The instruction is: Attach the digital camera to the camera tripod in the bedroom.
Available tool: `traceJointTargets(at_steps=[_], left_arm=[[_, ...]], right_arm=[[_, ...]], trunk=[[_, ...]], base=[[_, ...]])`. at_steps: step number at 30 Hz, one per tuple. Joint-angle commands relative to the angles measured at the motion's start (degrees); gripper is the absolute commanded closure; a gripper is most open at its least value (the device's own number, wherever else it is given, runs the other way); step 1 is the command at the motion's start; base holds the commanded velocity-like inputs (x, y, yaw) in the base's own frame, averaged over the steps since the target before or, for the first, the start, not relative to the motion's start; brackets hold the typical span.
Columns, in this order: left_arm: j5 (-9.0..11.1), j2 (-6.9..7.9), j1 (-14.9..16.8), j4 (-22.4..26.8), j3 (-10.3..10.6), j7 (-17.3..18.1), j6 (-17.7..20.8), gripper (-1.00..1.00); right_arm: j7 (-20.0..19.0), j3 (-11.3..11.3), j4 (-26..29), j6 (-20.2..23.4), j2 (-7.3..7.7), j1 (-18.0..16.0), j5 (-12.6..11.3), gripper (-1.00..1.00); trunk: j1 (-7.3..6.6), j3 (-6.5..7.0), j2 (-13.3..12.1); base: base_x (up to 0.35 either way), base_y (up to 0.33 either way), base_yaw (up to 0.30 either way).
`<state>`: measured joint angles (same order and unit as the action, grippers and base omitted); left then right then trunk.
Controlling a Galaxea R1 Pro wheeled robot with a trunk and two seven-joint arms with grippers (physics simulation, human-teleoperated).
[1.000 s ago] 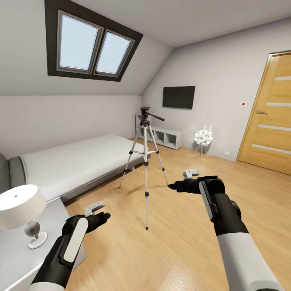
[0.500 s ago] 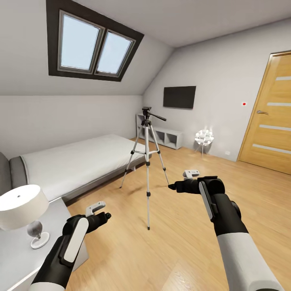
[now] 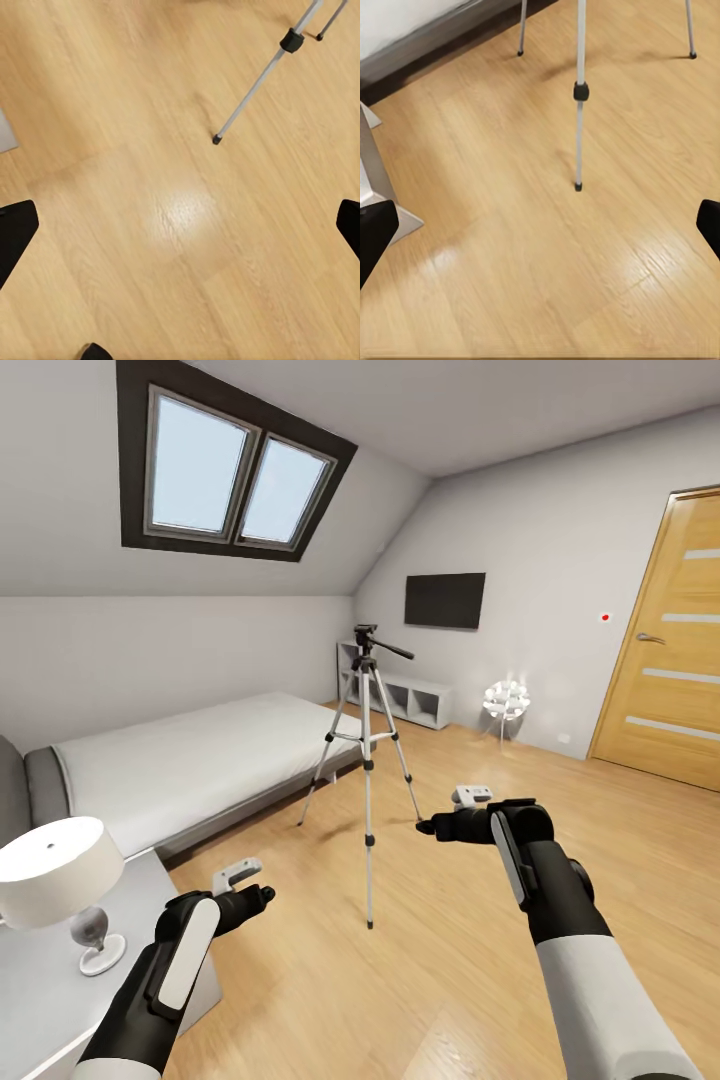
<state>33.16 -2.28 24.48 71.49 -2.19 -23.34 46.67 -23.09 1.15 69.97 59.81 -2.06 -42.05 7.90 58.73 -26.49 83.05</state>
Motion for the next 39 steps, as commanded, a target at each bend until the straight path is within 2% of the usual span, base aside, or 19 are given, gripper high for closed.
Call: traceJointTargets(at_steps=[1,9,14,22,36,39], left_arm=[[0.63,-0.07,0.04,0.06,-0.09,-0.48,0.18,-1.00],[0.90,-0.28,0.04,0.06,0.17,-0.47,0.28,-1.00],[0.94,-0.35,0.04,0.06,2.87,-0.50,1.50,-1.00],[0.91,-0.39,0.04,0.05,4.20,-0.56,1.69,-1.00],[0.92,-0.32,0.04,0.04,4.24,-0.56,1.75,-1.00],[0.43,-0.19,0.04,0.29,4.17,-0.64,1.76,-1.00]], right_arm=[[-0.55,0.13,-0.07,0.19,-0.05,-0.05,0.59,-1.00],[-0.55,0.16,-0.64,0.19,-0.05,-0.03,0.61,-1.00],[-0.55,0.09,-0.71,0.19,-0.13,-0.04,0.62,-1.00],[-0.63,0.08,-0.72,0.19,-0.07,-0.03,0.64,-1.00],[-0.64,0.14,-0.72,0.19,-0.05,-0.05,0.56,-1.00],[-0.62,0.09,-0.72,0.19,-0.12,-0.02,0.74,-1.00]], trunk=[[0.00,-0.07,0.04],[0.00,-0.07,0.04],[0.00,-0.07,0.04],[0.00,-0.07,0.04],[3.07,-2.58,5.65],[3.73,-3.12,6.86]], base=[[0.000,0.010,0.000],[0.000,0.003,0.000],[0.000,0.000,0.000],[0.000,0.000,0.000],[0.000,0.000,0.000],[0.000,0.000,0.000]])
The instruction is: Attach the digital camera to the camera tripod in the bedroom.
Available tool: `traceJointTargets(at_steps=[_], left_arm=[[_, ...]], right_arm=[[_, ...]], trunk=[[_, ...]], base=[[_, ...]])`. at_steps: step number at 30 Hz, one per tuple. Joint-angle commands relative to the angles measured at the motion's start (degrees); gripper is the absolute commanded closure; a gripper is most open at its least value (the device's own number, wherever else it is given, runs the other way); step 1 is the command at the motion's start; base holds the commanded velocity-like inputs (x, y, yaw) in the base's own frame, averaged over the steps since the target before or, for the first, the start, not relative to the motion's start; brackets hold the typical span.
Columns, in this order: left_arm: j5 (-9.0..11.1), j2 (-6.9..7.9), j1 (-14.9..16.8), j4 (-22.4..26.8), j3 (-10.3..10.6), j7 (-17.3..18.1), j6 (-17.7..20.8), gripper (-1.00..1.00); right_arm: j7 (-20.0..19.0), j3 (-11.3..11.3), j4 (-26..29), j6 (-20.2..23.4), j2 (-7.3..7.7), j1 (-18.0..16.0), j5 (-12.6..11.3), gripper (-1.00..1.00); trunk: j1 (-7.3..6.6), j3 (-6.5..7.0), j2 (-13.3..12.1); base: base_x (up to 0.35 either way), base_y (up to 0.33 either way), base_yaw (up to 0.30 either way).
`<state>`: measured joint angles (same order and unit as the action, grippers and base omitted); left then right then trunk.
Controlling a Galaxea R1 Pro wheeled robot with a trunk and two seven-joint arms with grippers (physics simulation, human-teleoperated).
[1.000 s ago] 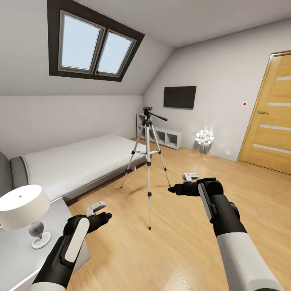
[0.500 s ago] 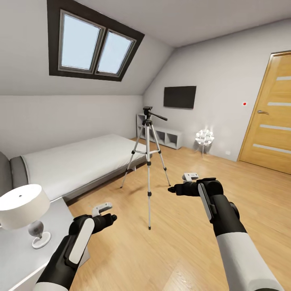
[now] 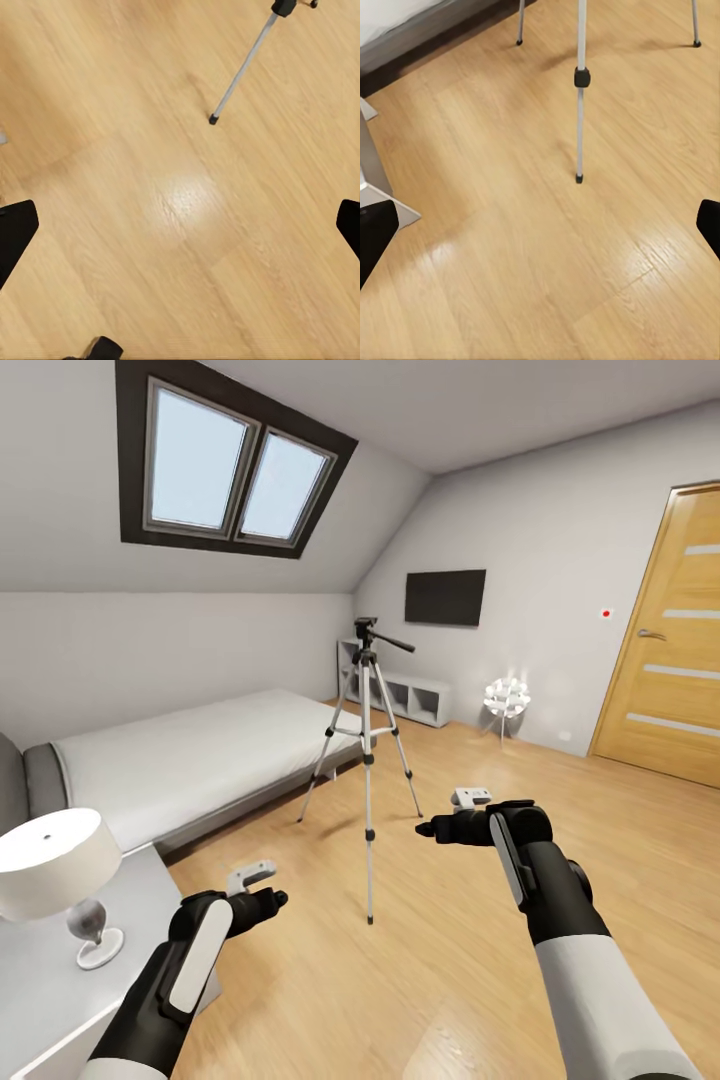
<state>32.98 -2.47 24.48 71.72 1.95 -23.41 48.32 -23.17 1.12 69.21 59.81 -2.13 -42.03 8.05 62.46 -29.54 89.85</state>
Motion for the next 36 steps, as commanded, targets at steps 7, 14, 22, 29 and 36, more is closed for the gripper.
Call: traceJointTargets(at_steps=[7,14,22,29,36], left_arm=[[0.49,0.29,0.04,-0.36,-0.25,-0.63,-0.12,-1.00],[0.62,1.90,0.04,-4.15,-5.19,-10.71,-0.53,-1.00],[0.96,1.94,0.04,-4.64,-5.97,-14.17,-0.55,-1.00],[1.08,1.94,0.04,-4.72,-5.99,-14.15,-0.55,-1.00],[1.27,1.94,0.04,-5.09,-5.99,-14.04,-0.69,-1.00]], right_arm=[[-0.48,0.07,0.02,0.19,-0.18,-0.05,0.76,-1.00],[-0.94,0.12,-2.31,0.19,0.03,-0.04,0.38,-1.00],[-1.22,0.18,-3.63,0.19,0.09,-0.04,0.52,-1.00],[-1.26,0.19,-3.64,0.19,0.09,-0.03,0.48,-1.00],[-1.34,0.20,-3.56,0.19,0.10,-0.03,0.45,-1.00]], trunk=[[1.54,-1.33,2.86],[3.08,-2.58,5.67],[4.84,-4.02,8.87],[6.37,-5.28,11.68],[7.91,-6.53,14.49]], base=[[0.000,0.000,0.000],[0.000,0.000,0.000],[0.000,0.000,0.000],[0.000,0.000,0.000],[0.000,0.000,0.000]])
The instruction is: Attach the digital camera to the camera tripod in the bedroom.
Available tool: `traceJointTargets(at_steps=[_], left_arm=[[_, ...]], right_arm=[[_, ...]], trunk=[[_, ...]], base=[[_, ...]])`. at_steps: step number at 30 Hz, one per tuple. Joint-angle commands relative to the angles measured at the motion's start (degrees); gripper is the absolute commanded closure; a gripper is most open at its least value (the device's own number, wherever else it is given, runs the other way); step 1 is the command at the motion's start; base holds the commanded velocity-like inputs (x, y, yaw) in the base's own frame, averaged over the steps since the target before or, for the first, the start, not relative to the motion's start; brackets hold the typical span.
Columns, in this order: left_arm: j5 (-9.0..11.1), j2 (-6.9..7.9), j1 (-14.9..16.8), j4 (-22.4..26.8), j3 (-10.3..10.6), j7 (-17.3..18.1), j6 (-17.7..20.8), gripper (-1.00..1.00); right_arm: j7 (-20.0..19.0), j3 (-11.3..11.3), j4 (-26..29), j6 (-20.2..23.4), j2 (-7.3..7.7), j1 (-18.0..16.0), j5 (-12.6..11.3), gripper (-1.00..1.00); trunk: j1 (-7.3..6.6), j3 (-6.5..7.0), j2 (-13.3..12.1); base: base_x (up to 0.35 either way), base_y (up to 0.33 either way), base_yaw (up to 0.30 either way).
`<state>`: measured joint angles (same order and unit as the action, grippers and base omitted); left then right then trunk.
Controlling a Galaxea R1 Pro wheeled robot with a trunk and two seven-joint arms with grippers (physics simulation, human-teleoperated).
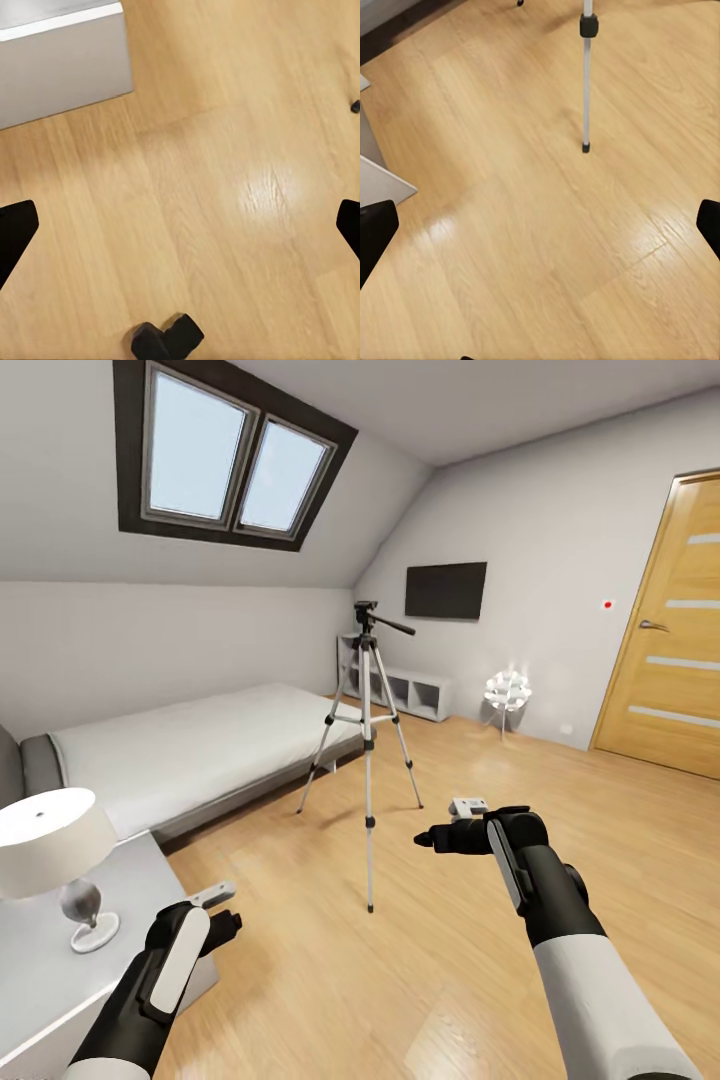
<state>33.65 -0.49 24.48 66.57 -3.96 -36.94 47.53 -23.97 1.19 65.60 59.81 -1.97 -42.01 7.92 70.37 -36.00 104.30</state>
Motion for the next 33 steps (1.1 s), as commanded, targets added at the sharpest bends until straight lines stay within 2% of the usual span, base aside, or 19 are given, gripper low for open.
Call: traceJointTargets(at_steps=[1,8,12,13,14,15,16,17,18,23,33], left_arm=[[0.58,-0.04,0.04,-0.21,-0.09,-0.47,0.07,-1.00],[0.74,0.11,0.04,-2.54,-0.17,1.37,0.21,-1.00],[0.64,1.09,0.04,-6.92,-0.26,7.07,0.19,-1.00],[0.56,2.06,0.04,-9.11,-0.41,10.27,0.15,-1.00],[0.54,2.66,0.06,-10.23,-0.54,11.93,0.14,-1.00],[0.50,4.01,0.13,-12.50,-0.76,15.20,0.16,-1.00],[0.51,4.70,0.19,-13.55,-0.83,16.74,0.17,-1.00],[0.52,6.33,0.30,-15.92,-0.98,20.53,0.18,-1.00],[0.53,7.25,0.37,-17.20,-1.06,23.00,0.15,-1.00],[0.47,7.78,0.44,-17.87,-1.12,24.95,0.06,-1.00],[0.42,7.81,0.47,-16.68,-1.14,25.41,0.01,-1.00]], right_arm=[[-0.54,0.13,0.05,0.19,-0.05,-0.06,0.59,-1.00],[-0.61,0.14,0.04,0.19,-0.07,-0.05,0.50,-1.00],[-0.63,0.19,-0.01,0.19,-0.06,-0.06,0.46,-1.00],[-0.60,0.20,-0.02,0.19,-0.06,-0.05,0.47,-1.00],[-0.59,0.20,-0.02,0.19,-0.05,-0.06,0.46,-1.00],[-0.57,0.21,-0.02,0.19,-0.05,-0.07,0.48,-1.00],[-0.57,0.21,-0.04,0.19,-0.05,-0.07,0.49,-1.00],[-0.54,0.18,-0.08,0.19,-0.09,-0.07,0.46,-1.00],[-0.50,0.15,-0.10,0.19,-0.11,-0.06,0.43,-1.00],[-0.47,0.13,-0.11,0.19,-0.13,-0.05,0.40,-1.00],[-0.58,0.13,-0.08,0.19,-0.13,-0.03,0.51,-1.00]], trunk=[[0.22,-0.25,0.45],[1.76,-1.50,3.26],[2.64,-2.22,4.86],[2.86,-2.40,5.26],[3.08,-2.58,5.66],[3.30,-2.76,6.06],[3.52,-2.94,6.46],[3.74,-3.12,6.87],[3.95,-3.30,7.27],[5.05,-4.20,9.27],[7.25,-5.99,13.28]], base=[[0.000,0.000,0.000],[0.000,0.000,0.000],[0.000,0.000,0.000],[0.000,0.000,0.000],[0.000,0.000,0.000],[0.000,0.000,0.000],[0.000,0.000,0.000],[0.000,0.000,0.000],[0.000,0.000,0.000],[0.000,0.000,0.000],[0.000,0.000,0.000]])
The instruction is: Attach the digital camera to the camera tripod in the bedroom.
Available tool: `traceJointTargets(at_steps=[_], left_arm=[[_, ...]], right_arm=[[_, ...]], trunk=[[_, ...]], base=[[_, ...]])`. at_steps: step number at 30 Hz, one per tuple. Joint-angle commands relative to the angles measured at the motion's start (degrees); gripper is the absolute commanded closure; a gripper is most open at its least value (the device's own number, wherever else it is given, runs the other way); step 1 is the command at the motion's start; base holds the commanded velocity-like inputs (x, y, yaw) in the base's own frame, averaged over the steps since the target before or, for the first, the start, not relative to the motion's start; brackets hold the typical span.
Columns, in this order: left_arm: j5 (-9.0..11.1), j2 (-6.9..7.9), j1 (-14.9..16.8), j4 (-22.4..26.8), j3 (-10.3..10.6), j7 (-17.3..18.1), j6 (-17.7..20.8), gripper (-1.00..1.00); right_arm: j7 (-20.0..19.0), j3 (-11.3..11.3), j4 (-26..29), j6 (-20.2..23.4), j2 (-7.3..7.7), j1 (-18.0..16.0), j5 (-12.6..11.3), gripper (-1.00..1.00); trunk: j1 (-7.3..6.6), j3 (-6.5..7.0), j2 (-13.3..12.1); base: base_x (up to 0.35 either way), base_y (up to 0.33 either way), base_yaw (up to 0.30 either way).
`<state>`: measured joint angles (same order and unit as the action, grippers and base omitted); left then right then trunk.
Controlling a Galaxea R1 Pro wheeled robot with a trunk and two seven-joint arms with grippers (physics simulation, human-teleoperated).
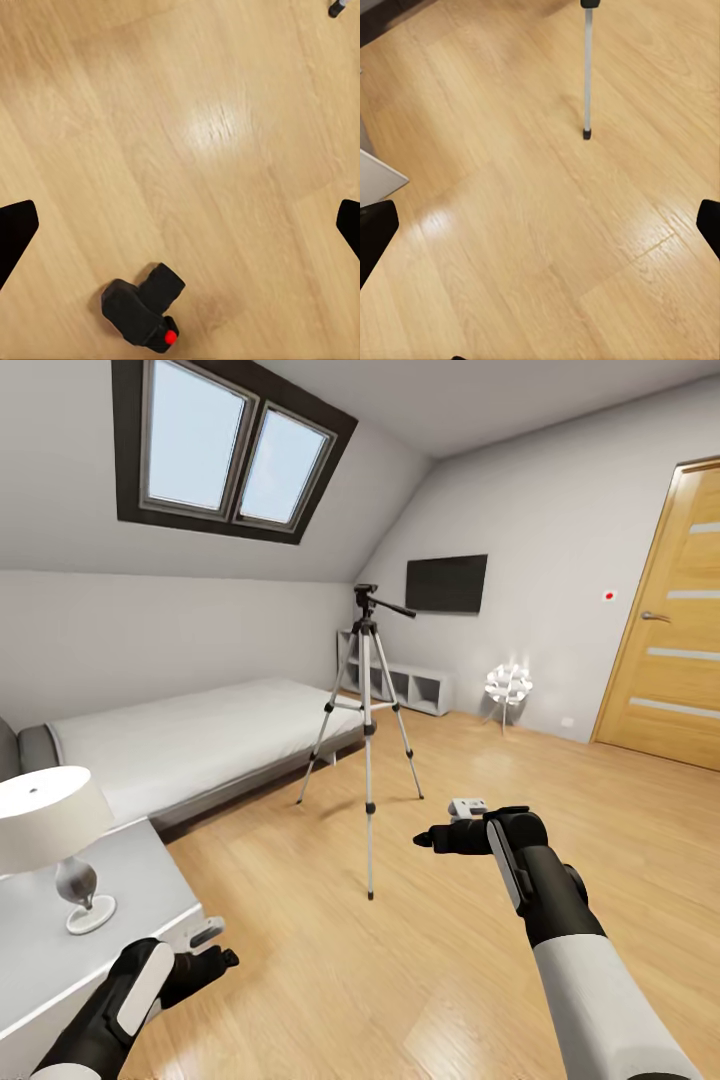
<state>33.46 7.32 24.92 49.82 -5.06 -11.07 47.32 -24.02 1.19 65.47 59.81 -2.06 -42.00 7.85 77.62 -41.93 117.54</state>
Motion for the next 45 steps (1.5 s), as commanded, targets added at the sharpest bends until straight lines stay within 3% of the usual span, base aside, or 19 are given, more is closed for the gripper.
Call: traceJointTargets(at_steps=[1,22,23,25,26,30,34,36,38,42,43,45], left_arm=[[0.62,-0.01,0.03,0.11,-0.03,-0.46,0.22,-1.00],[0.03,0.23,-0.03,0.44,0.77,0.41,0.25,-1.00],[0.07,0.67,-0.02,2.92,0.90,5.08,1.52,-1.00],[0.14,1.14,-0.02,4.66,1.09,7.58,3.09,-1.00],[0.16,1.92,-0.03,6.51,1.45,10.38,5.74,-1.00],[0.04,4.33,-0.04,9.07,3.02,17.22,10.36,-1.00],[-0.08,6.53,-0.09,9.04,4.17,19.93,11.30,-1.00],[-1.36,8.54,-0.12,7.33,4.75,20.99,11.45,-1.00],[-2.77,9.13,-0.13,6.19,4.90,21.17,11.40,-1.00],[-10.06,9.79,-0.14,3.84,4.97,21.11,11.27,-1.00],[-12.63,9.76,-0.14,3.48,4.97,21.10,11.25,-1.00],[-15.68,9.38,-0.14,3.17,4.96,21.10,11.23,-1.00]], right_arm=[[-0.55,0.13,0.04,0.19,-0.05,-0.05,0.58,-1.00],[-0.58,0.13,0.08,0.19,-0.05,-0.07,0.65,-1.00],[-0.59,0.13,0.09,0.19,-0.05,-0.03,0.73,-1.00],[-0.59,0.11,0.10,-0.04,-0.05,-0.03,0.72,-1.00],[-0.60,0.10,0.10,-0.33,-0.05,-0.05,0.69,-1.00],[-0.65,0.06,0.10,-0.59,-0.05,-0.08,0.54,-1.00],[-0.67,0.05,0.10,-0.63,-0.05,-0.05,0.46,-1.00],[-0.67,0.09,0.10,-0.65,0.00,-0.03,0.43,-1.00],[-0.67,0.10,0.10,-0.65,0.01,-0.05,0.39,-1.00],[-0.68,0.12,0.08,-0.66,0.03,-0.04,0.32,-1.00],[-0.68,0.11,0.09,-0.66,0.03,-0.05,0.34,-1.00],[-0.68,0.07,0.09,-0.66,0.03,-0.04,0.48,-1.00]], trunk=[[0.22,-0.25,0.45],[4.83,-4.02,8.87],[5.05,-4.20,9.27],[5.49,-4.56,10.07],[5.71,-4.73,10.47],[6.59,-5.45,12.08],[7.47,-6.17,13.68],[7.91,-6.53,14.48],[8.34,-6.89,15.28],[9.22,-7.61,16.89],[9.44,-7.79,17.29],[9.88,-8.15,18.09]], base=[[0.000,0.000,0.000],[0.000,0.000,0.000],[0.000,0.000,0.000],[0.000,0.000,0.000],[0.000,0.000,0.000],[0.000,0.000,0.000],[0.000,0.000,0.000],[0.000,0.000,0.000],[0.000,0.000,0.000],[0.000,0.000,0.000],[0.000,0.000,0.000],[0.000,0.000,0.000]])
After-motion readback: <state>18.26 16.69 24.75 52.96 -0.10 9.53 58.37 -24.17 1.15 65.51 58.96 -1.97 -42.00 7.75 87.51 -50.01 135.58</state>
